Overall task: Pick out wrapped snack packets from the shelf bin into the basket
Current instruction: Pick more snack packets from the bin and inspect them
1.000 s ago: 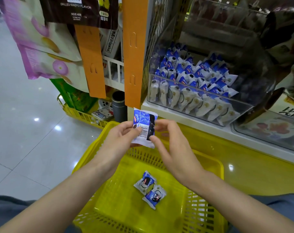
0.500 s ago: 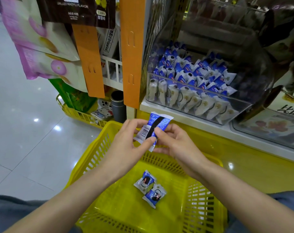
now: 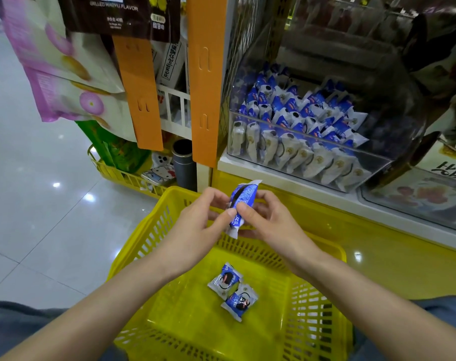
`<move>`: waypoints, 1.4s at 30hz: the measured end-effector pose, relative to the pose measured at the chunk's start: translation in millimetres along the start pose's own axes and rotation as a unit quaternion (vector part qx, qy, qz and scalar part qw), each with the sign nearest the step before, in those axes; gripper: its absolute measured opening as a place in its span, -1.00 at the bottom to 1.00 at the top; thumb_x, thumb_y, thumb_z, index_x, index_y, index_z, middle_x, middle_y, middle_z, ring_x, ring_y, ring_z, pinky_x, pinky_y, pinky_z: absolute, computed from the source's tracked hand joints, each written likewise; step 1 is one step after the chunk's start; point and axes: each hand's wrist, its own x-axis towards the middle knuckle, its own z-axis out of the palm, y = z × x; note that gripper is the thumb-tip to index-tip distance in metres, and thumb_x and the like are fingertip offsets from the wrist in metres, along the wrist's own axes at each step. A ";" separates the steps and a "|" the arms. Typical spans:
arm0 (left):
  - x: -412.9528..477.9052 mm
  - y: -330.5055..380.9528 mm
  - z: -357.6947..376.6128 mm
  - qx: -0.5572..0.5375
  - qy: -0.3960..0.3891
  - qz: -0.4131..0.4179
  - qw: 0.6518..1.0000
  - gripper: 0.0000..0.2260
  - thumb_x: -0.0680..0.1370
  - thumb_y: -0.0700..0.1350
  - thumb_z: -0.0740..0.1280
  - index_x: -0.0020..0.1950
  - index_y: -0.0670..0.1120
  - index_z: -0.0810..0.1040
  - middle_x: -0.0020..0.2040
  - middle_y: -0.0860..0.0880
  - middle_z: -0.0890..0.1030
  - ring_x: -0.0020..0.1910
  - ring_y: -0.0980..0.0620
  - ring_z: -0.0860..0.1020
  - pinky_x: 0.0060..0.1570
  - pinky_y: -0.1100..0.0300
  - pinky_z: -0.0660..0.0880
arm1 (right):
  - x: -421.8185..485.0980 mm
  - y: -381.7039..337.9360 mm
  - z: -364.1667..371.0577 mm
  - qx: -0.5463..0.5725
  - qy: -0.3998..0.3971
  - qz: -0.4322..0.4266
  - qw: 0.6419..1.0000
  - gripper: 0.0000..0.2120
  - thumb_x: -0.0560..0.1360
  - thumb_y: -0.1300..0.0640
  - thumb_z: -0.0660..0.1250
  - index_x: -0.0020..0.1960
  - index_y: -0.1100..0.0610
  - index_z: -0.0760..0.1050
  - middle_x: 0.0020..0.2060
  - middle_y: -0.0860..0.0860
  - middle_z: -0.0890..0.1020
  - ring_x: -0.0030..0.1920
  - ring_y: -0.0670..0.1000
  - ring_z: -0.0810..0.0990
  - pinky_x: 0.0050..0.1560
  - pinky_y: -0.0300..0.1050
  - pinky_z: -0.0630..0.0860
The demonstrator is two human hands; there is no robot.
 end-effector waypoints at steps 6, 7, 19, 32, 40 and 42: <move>-2.0 1.4 -1.3 0.031 0.033 0.007 0.999 -0.98 0.55 -0.09 0.26 -0.04 0.03 0.43 -0.08 0.14 0.56 -0.14 0.22 0.58 -0.22 0.34 0.50 | 0.6 3.3 -0.5 -0.058 -0.015 -0.048 0.997 -0.63 0.32 -0.03 0.38 0.08 -0.02 0.38 0.05 0.04 0.60 -0.04 -0.02 0.65 -0.01 -0.03 0.60; -2.5 1.9 -2.3 0.059 0.038 0.020 0.997 -0.99 0.56 -0.08 0.25 -0.04 0.03 0.43 -0.09 0.14 0.56 -0.15 0.24 0.57 -0.23 0.36 0.49 | 1.0 3.8 0.0 -0.060 -0.018 -0.053 0.997 -0.66 0.34 0.01 0.39 0.06 -0.04 0.37 0.05 0.04 0.60 -0.05 -0.02 0.65 -0.04 -0.06 0.61; -4.0 -1.9 -1.4 0.306 0.027 0.088 0.948 -0.80 0.61 -0.04 0.11 0.22 0.00 0.29 -0.09 -0.04 0.62 -0.15 -0.06 0.57 -0.28 0.02 0.46 | -2.1 11.8 4.2 -0.131 -0.025 -0.076 0.988 -0.69 0.47 0.20 0.35 0.03 -0.10 0.29 -0.04 -0.10 0.52 0.02 0.07 0.59 -0.04 -0.03 0.59; -0.4 -5.5 1.3 0.239 0.057 0.047 0.968 -0.82 0.58 -0.09 0.20 0.17 -0.02 0.42 -0.14 0.06 0.55 -0.18 0.08 0.52 -0.21 0.16 0.48 | 0.1 18.8 6.8 -0.143 -0.007 -0.089 0.986 -0.73 0.48 0.14 0.36 0.01 -0.12 0.32 -0.04 -0.04 0.58 -0.10 -0.03 0.61 -0.10 -0.06 0.59; -1.2 -14.0 1.3 0.177 -0.006 -0.019 0.984 -0.69 0.55 -0.24 0.23 0.28 -0.04 0.41 0.03 0.02 0.59 -0.05 0.11 0.55 -0.09 0.33 0.44 | 7.7 29.0 8.3 -0.067 -0.014 -0.009 0.998 -0.81 0.54 0.18 0.26 0.00 -0.07 0.31 0.01 0.13 0.56 -0.18 -0.08 0.61 -0.15 -0.09 0.62; -2.2 -13.2 0.9 0.139 -0.005 -0.037 0.990 -0.74 0.57 -0.21 0.22 0.25 -0.04 0.42 0.05 -0.01 0.61 -0.04 0.07 0.58 -0.02 0.17 0.50 | 9.8 29.1 7.7 -0.063 -0.012 -0.001 0.998 -0.82 0.54 0.16 0.27 0.04 -0.04 0.31 0.02 0.14 0.56 -0.16 -0.04 0.61 -0.14 -0.09 0.61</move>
